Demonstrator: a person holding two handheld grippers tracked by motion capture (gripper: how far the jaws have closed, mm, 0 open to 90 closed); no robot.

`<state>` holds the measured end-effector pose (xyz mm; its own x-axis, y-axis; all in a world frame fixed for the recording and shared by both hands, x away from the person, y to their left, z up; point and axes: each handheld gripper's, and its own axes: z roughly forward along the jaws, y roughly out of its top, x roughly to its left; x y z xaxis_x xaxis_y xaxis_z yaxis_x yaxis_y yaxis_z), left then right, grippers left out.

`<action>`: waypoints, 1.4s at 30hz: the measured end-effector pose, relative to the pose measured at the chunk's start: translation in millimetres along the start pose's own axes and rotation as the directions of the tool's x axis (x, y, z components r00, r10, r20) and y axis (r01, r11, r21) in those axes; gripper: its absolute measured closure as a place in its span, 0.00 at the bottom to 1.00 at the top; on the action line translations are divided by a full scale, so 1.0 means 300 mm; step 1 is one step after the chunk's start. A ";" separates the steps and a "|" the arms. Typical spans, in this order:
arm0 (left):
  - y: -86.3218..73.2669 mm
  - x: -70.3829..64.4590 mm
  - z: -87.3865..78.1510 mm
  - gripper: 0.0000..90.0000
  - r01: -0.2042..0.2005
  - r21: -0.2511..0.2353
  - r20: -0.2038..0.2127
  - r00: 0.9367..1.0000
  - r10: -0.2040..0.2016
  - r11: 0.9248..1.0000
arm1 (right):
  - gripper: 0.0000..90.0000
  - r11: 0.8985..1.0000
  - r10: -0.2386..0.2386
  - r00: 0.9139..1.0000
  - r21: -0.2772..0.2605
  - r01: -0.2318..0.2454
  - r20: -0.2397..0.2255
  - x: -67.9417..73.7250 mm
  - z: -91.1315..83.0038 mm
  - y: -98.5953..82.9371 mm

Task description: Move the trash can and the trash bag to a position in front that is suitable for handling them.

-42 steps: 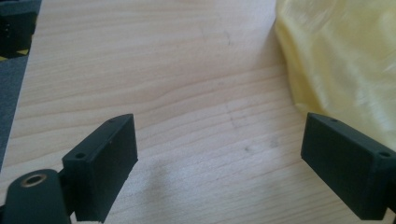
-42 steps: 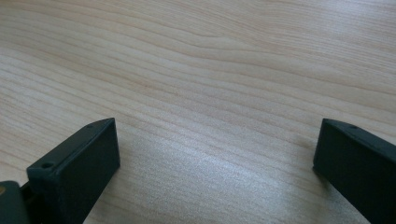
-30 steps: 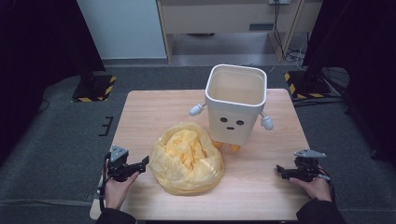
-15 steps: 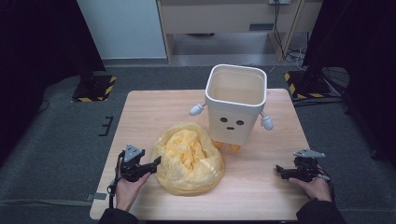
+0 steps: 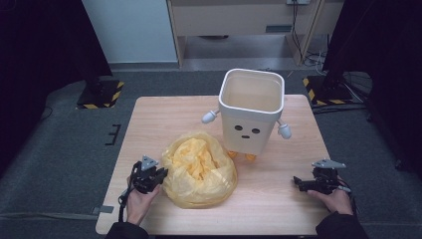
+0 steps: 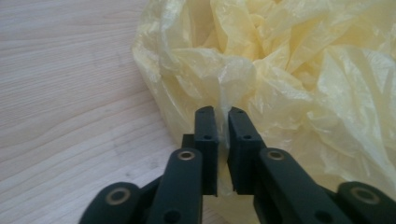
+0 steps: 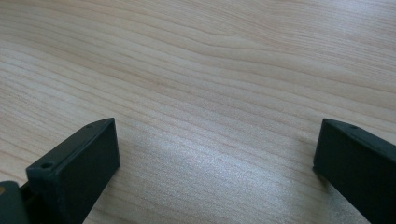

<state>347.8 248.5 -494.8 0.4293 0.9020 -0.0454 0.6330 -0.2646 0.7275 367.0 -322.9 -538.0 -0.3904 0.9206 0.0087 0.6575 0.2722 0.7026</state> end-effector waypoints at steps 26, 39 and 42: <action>-0.030 0.255 -0.106 0.71 0.148 -0.193 -0.162 0.970 -0.180 0.970 | 0.14 0.999 0.018 0.999 0.047 -0.016 -0.047 0.005 -0.014 0.028; 0.033 0.146 -0.165 0.47 0.085 -0.320 -0.133 0.982 -0.133 0.944 | 0.22 0.998 0.037 0.994 -0.048 -0.042 -0.103 0.022 -0.076 0.085; 0.054 0.117 -0.168 0.44 0.075 -0.341 -0.113 0.986 -0.120 0.937 | 0.23 0.994 0.034 0.996 -0.097 -0.043 -0.088 0.030 -0.091 0.102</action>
<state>340.7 293.0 -450.2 0.2749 0.9599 -0.0548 0.4055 -0.0641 0.9118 366.0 -314.0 -497.1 -0.4231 0.9011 0.0953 0.6081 0.2044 0.7671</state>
